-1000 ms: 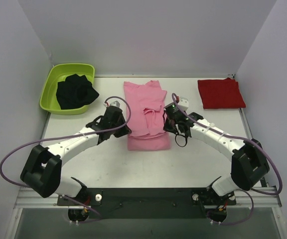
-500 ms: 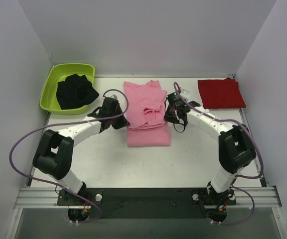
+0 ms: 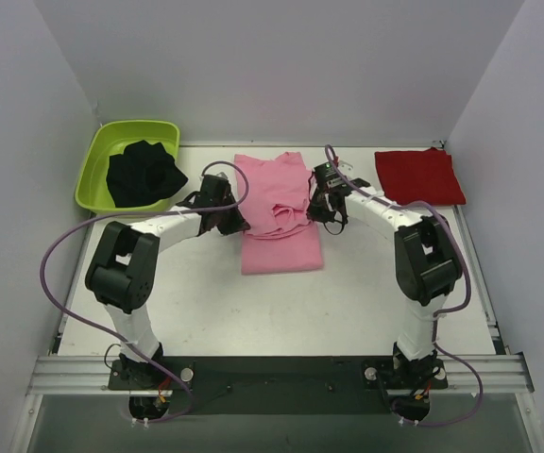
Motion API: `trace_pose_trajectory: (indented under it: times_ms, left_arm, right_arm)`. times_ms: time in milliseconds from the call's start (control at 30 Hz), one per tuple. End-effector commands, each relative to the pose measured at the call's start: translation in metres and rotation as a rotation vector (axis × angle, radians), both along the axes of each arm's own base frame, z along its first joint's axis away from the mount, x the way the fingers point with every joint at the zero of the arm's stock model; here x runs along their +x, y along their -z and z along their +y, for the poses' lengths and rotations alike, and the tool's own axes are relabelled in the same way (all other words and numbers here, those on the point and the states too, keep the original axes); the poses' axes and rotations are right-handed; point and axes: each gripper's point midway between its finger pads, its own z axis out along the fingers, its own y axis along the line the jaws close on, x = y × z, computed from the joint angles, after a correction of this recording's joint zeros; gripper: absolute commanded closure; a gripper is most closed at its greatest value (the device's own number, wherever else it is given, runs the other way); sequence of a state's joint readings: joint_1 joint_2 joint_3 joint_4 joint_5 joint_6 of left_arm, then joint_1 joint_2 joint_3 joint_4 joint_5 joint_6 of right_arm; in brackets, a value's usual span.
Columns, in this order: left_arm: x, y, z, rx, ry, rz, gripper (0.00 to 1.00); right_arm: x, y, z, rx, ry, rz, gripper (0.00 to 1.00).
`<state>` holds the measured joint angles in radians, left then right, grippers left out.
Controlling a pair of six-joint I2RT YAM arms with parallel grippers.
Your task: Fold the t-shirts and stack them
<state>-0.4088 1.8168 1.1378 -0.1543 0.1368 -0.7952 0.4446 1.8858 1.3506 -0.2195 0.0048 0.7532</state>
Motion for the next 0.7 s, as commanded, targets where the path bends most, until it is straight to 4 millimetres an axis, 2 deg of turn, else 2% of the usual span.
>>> trace_pose_trajectory:
  times_ms: [0,33,67,100,133,167,200,267,300,367,400,467,500,533,567,600,667]
  left_arm:
    - [0.031,-0.017,-0.001,-0.03,-0.005,-0.084,0.89]
    - [0.033,-0.015,0.001,-0.028,-0.012,-0.085,0.65]
    - [0.037,-0.017,0.002,-0.029,-0.016,-0.089,0.53]
    - [0.042,-0.017,0.007,-0.03,-0.032,-0.092,0.36]
    - [0.046,-0.016,0.009,-0.031,-0.038,-0.091,0.13]
    - [0.052,-0.021,0.009,-0.042,-0.04,-0.103,0.11]
    - [0.058,-0.024,0.014,-0.05,-0.052,-0.107,0.11]
    - [0.069,-0.03,0.017,-0.066,-0.064,-0.119,0.09]
    - [0.074,-0.033,0.023,-0.069,-0.081,-0.125,0.09]
    - [0.082,-0.035,0.028,-0.076,-0.092,-0.13,0.08]
    - [0.087,-0.04,0.029,-0.089,-0.096,-0.141,0.08]
    - [0.089,-0.044,0.031,-0.117,-0.093,-0.145,0.08]
    - [0.087,-0.043,0.03,-0.128,-0.085,-0.152,0.07]
    - [0.084,-0.053,0.028,-0.142,-0.076,-0.177,0.07]
    - [0.077,-0.055,0.026,-0.153,-0.072,-0.175,0.07]
    - [0.071,-0.064,0.025,-0.168,-0.069,-0.217,0.07]
    - [0.057,-0.069,0.016,-0.183,-0.046,-0.227,0.07]
  right_arm:
    - [0.027,-0.01,-0.006,0.006,0.023,-0.036,1.0]
    - [0.03,-0.009,-0.007,0.006,0.029,-0.034,1.0]
    - [0.033,-0.011,-0.003,0.029,0.018,-0.032,1.0]
    - [0.042,-0.009,-0.005,0.036,0.03,-0.033,1.0]
    - [0.046,-0.01,-0.005,0.04,0.034,-0.035,0.96]
    - [0.05,-0.011,-0.003,0.05,0.034,-0.038,0.9]
    - [0.059,-0.012,-0.003,0.059,0.043,-0.046,0.73]
    - [0.069,-0.014,-0.001,0.066,0.045,-0.058,0.5]
    - [0.075,-0.01,-0.002,0.065,0.053,-0.054,0.3]
    - [0.089,-0.021,0.002,0.08,0.058,-0.086,0.15]
    - [0.093,-0.015,0.001,0.077,0.065,-0.081,0.11]
    - [0.1,-0.02,-0.001,0.082,0.078,-0.096,0.09]
    - [0.1,-0.032,0.001,0.095,0.072,-0.124,0.08]
    - [0.086,-0.018,-0.002,0.08,0.063,-0.105,0.08]
    - [0.083,-0.024,0.0,0.086,0.056,-0.131,0.08]
    - [0.081,-0.044,0.002,0.097,0.046,-0.192,0.08]
    - [0.065,-0.043,0.004,0.069,0.009,-0.194,0.07]
